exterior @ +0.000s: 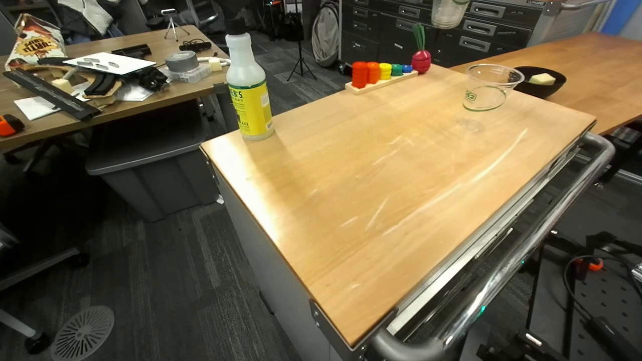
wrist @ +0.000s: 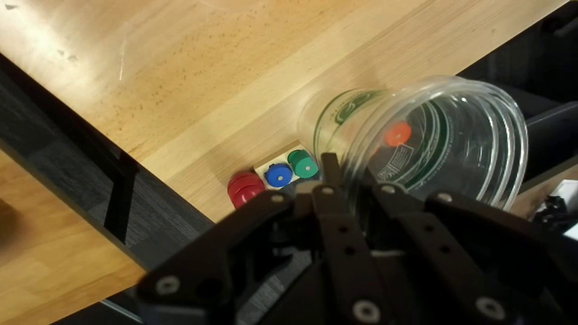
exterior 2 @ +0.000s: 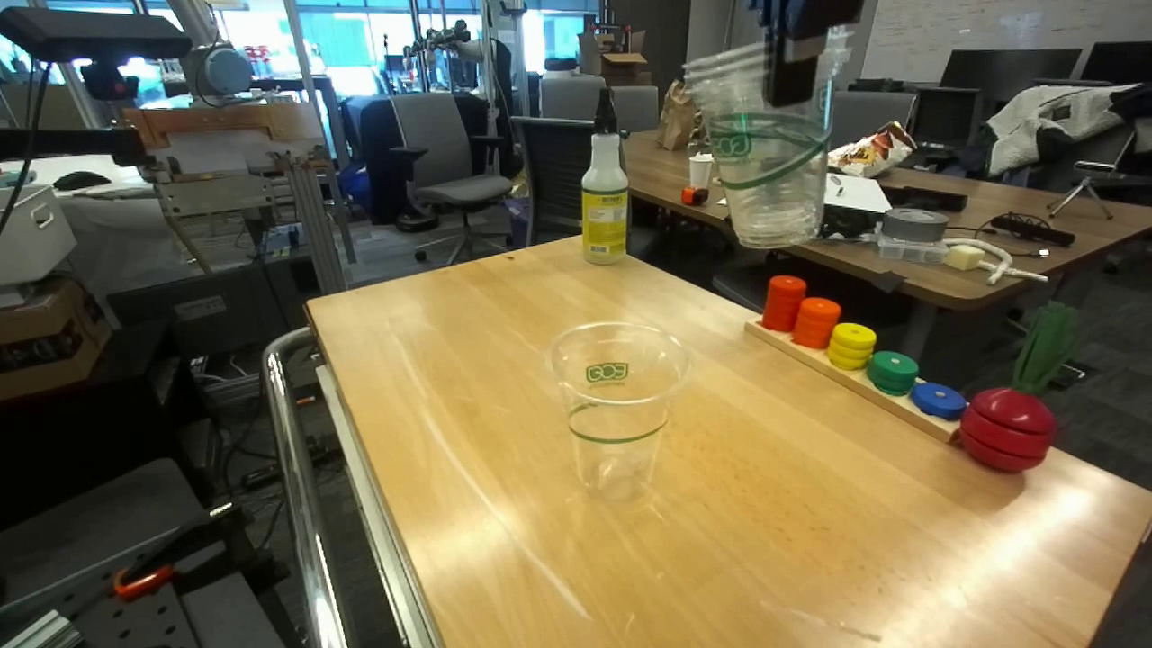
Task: Stack the cups together
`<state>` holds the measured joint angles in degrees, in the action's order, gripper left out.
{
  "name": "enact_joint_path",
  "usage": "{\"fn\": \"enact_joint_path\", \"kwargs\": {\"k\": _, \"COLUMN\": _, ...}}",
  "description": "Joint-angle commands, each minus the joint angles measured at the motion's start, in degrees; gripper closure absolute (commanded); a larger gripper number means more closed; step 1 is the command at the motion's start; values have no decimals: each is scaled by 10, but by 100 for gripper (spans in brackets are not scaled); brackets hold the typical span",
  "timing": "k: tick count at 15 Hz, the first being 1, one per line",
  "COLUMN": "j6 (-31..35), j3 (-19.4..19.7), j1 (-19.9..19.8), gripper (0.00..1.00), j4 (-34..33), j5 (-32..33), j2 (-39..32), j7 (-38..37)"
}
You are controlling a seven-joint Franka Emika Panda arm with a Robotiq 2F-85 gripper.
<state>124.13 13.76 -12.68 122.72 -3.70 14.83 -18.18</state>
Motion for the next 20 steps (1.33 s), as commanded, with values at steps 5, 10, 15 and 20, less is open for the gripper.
{"fn": "enact_joint_path", "kwargs": {"k": 5, "j6": -26, "j3": -9, "j1": -16, "gripper": 98, "j4": 147, "j5": -10, "j2": 172, "j7": 44}}
{"fn": "enact_joint_path", "kwargs": {"k": 10, "j6": -9, "j3": -17, "j1": -28, "gripper": 98, "j4": 196, "j5": 4, "j2": 189, "j7": 44}}
{"fn": "enact_joint_path", "kwargs": {"k": 15, "j6": -6, "j3": -20, "j1": -43, "gripper": 98, "j4": 211, "j5": 9, "j2": 194, "j7": 38}}
{"fn": "enact_joint_path", "kwargs": {"k": 20, "j6": -15, "j3": -11, "j1": -51, "gripper": 98, "j4": 204, "j5": 1, "j2": 192, "j7": 46}}
